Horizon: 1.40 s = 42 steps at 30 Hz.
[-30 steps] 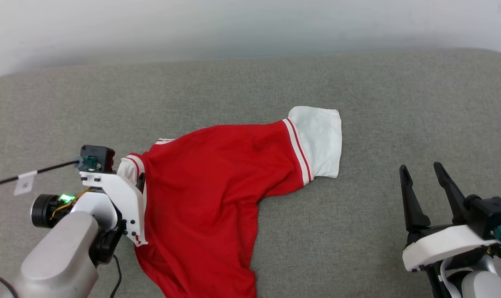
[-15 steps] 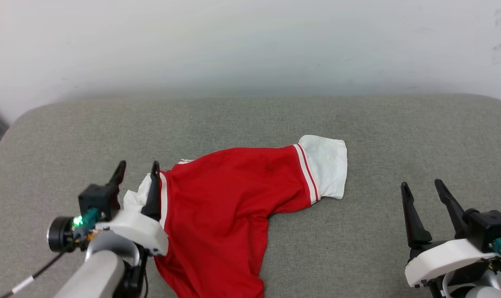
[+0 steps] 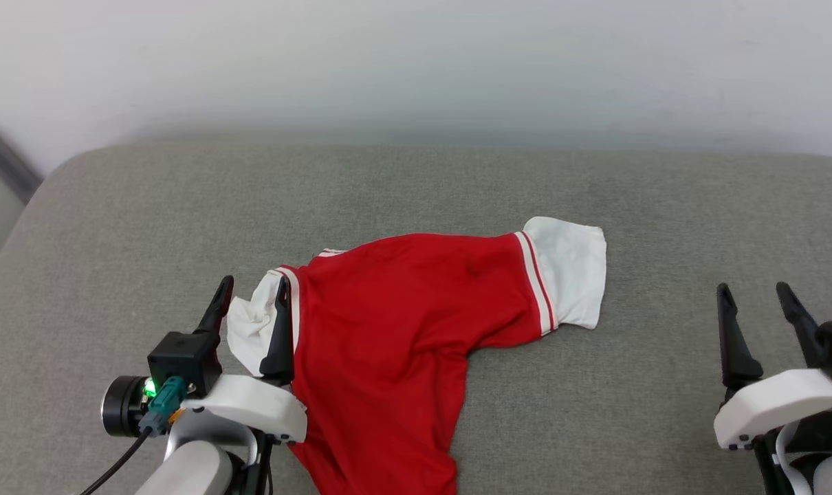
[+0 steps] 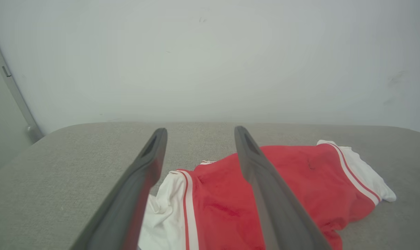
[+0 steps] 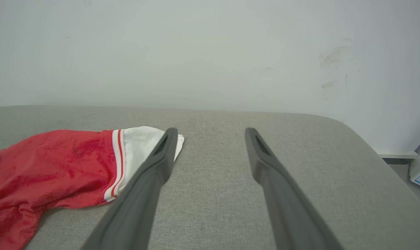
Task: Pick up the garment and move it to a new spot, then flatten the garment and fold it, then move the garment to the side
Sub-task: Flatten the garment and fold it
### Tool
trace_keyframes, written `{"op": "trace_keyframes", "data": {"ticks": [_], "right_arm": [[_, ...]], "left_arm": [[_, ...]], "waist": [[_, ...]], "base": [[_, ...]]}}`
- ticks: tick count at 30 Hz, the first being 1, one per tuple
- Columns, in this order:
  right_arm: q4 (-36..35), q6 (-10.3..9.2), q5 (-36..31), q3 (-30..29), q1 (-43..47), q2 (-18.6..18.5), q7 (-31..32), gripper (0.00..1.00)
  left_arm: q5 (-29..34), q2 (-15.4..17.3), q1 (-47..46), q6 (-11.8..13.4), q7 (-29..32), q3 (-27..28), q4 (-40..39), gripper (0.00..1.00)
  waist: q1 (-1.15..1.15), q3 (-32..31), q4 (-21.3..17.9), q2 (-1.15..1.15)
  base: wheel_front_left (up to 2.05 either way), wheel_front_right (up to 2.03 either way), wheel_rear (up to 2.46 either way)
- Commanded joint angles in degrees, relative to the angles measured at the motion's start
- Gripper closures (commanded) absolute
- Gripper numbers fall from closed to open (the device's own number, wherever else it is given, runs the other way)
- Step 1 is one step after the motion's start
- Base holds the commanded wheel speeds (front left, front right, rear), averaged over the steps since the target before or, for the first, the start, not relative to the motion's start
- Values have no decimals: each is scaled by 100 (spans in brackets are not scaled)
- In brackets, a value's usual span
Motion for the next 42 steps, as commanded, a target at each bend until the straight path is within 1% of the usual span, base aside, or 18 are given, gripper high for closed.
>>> {"op": "trace_keyframes", "data": {"ticks": [1, 4, 9, 12, 13, 15, 16, 18, 22, 26, 28, 33, 34, 35, 36, 40, 41, 42], "right_arm": [[-18, -2, -117, -120, -225, 0, 55, 0], [16, -4, -189, -272, -536, -30, 123, 0], [352, -4, -89, -412, -1147, -186, 451, 0], [815, -2, 169, -495, -1721, -387, 982, 0], [1002, -4, 363, -513, -1930, -421, 1215, 0], [1359, -2, 466, -441, -2269, -673, 1783, 0], [1532, -4, 627, -407, -2438, -711, 2088, 0], [1797, -2, 741, -286, -2777, -929, 2654, 0], [2201, -3, 943, -35, -3170, -1107, 3594, 0], [2458, -2, 1155, 243, -3429, -1159, 4104, 0], [2625, -2, 1188, 370, -3462, -1201, 4246, 0], [3174, -2, 1346, 533, -3309, -1118, 4535, 0], [3255, -1, 1381, 568, -3276, -1091, 4603, 51], [3289, -1, 1415, 613, -3270, -1075, 4633, 93], [3277, 2, 1441, 648, -3293, -1072, 4570, 100], [3082, -3, 1349, 699, -3462, -1259, 4157, 100], [3039, -2, 1318, 704, -3479, -1308, 4072, 100], [2849, -2, 1303, 738, -3490, -1332, 3799, 100]], "left_arm": [[103, -40, -171, -65, -38, 9, -62, 0], [214, -114, -364, -145, -39, -19, -115, 0], [370, -202, -613, -234, -35, 32, -163, 0], [468, -297, -778, -321, -36, 86, -201, 0], [507, -330, -811, -340, -36, 100, -214, 0], [569, -382, -872, -394, -36, 139, -220, 0], [596, -421, -901, -427, -37, 164, -221, 0], [652, -492, -942, -482, -36, 208, -190, 0], [734, -634, -1012, -595, -36, 291, -127, 0], [820, -787, -1078, -714, -36, 396, -49, 0], [859, -869, -1088, -782, -37, 454, -3, 0], [948, -992, -988, -928, -37, 592, 171, 0], [954, -1007, -973, -954, -37, 609, 226, 0], [963, -1019, -957, -986, -37, 622, 281, 0], [968, -1011, -934, -1003, -36, 629, 347, 0], [892, -910, -854, -1092, -2, 688, 596, 0], [874, -836, -856, -1129, 69, 701, 666, 0], [763, -605, -855, -1238, 379, 757, 790, 0]], "waist": [[1, 265, 238, 0], [1, 548, 413, 0], [1, 897, 574, 0], [1, 1120, 689, 0], [1, 1185, 726, 0], [1, 1318, 806, 0], [1, 1382, 848, 0], [1, 1508, 924, 0], [1, 1751, 1067, 0], [1, 1991, 1180, 0], [1, 2065, 1219, 0], [1, 2103, 1277, 0], [1, 2094, 1285, 0], [1, 2080, 1290, 0], [1, 2053, 1286, 0], [1, 1836, 1206, 0], [1, 1756, 1170, 0], [1, 1480, 1026, 0]], "base": [[0, 0, 0], [0, 0, 0], [0, 0, 0], [0, 0, 0], [0, 0, 0], [0, 0, 0], [0, 0, 0], [0, 0, 0], [0, 0, 0], [0, 0, 0], [0, 0, 0], [0, 0, 0], [0, 0, 0], [0, 0, 0], [0, 0, 0], [0, 0, 0], [0, 0, 0], [0, 0, 0]]}}
